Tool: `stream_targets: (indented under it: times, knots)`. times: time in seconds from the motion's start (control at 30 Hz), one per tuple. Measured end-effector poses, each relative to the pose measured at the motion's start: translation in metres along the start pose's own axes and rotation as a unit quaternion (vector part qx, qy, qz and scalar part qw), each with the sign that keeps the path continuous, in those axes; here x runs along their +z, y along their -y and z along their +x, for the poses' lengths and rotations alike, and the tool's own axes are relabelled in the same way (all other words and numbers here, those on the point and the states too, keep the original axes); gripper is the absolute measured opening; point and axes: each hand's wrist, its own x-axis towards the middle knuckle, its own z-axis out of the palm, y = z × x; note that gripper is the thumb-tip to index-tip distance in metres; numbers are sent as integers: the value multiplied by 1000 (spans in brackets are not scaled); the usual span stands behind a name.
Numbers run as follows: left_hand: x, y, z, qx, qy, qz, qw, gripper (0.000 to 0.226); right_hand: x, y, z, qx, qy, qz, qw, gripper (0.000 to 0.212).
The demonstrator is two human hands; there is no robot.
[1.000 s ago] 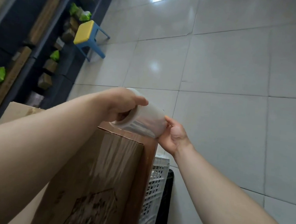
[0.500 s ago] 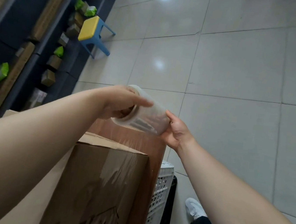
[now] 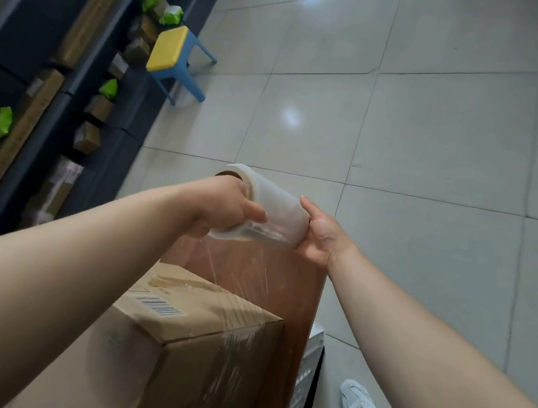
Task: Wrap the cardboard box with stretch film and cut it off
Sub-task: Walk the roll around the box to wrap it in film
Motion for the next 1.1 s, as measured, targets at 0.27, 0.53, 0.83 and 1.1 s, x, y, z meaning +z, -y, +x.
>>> stream_targets:
  times: [0.27,0.53,0.83,1.1]
  knots:
    - [-23,6,17,-95,47,-307,946,29,19,8,27,60,40,0,997,47]
    - [-29,25,50,-182,-66,-425,884,23,41,11,55,120,26,-82,989,23]
    - [-43,54,50,-172,-87,-207,959,23,82,5,89,163,57,-188,967,40]
    - [-64,69,63,-234,-67,-524,816,32,89,-1,104,173,81,-151,970,31]
